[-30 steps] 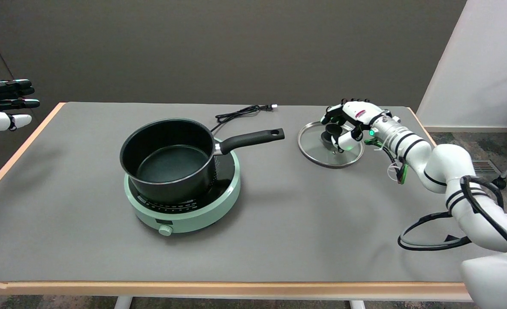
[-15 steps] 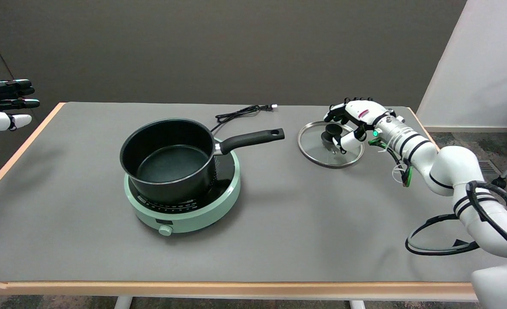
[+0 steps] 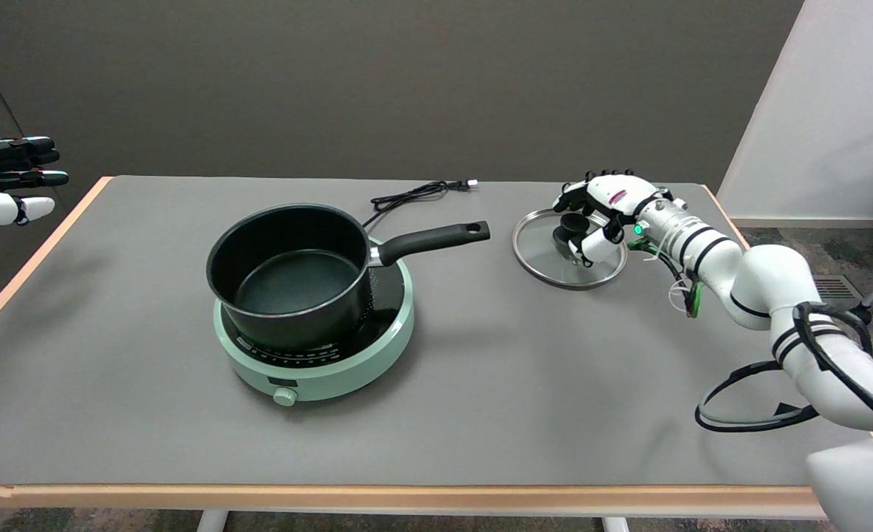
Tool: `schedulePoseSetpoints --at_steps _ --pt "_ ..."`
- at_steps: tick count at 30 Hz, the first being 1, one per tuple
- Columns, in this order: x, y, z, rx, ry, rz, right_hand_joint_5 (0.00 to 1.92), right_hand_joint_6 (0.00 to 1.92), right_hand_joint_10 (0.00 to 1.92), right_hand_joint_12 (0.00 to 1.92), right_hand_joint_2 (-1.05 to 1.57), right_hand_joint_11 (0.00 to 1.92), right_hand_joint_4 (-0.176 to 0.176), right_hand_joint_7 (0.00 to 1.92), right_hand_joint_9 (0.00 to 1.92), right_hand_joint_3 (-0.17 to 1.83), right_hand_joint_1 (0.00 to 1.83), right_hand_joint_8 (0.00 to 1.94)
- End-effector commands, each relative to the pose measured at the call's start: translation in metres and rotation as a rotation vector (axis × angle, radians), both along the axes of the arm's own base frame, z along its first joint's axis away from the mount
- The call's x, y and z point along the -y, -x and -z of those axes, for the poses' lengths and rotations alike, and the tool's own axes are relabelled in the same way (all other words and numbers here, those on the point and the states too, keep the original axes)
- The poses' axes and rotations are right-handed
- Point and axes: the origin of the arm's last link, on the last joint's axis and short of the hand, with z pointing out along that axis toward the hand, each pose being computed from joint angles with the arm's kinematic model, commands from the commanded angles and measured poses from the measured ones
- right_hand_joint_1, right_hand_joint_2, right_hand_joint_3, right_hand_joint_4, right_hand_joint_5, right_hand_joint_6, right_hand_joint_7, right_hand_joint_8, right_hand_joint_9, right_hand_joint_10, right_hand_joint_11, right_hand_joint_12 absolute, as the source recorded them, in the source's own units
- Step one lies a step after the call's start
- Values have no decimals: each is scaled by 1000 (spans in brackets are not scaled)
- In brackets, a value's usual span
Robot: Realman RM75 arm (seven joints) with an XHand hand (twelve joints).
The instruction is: Pick up the pot lid.
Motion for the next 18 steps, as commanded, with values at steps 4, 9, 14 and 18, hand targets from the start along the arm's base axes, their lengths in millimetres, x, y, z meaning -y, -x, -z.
schedulePoseSetpoints --at_steps 4,9,14,18 --pt "13 -1 -8 -51 -2 46 585 294 573 806 534 335 75 646 644 1072 1021 210" --pt "11 -1 -13 -57 1 52 590 306 575 807 535 337 78 646 646 1067 1021 211" --pt "9 1 -15 -56 2 59 609 352 578 813 549 337 83 657 645 1054 1018 212" --pt "9 4 -14 -54 0 67 622 367 580 816 553 345 95 668 657 1049 1011 208"
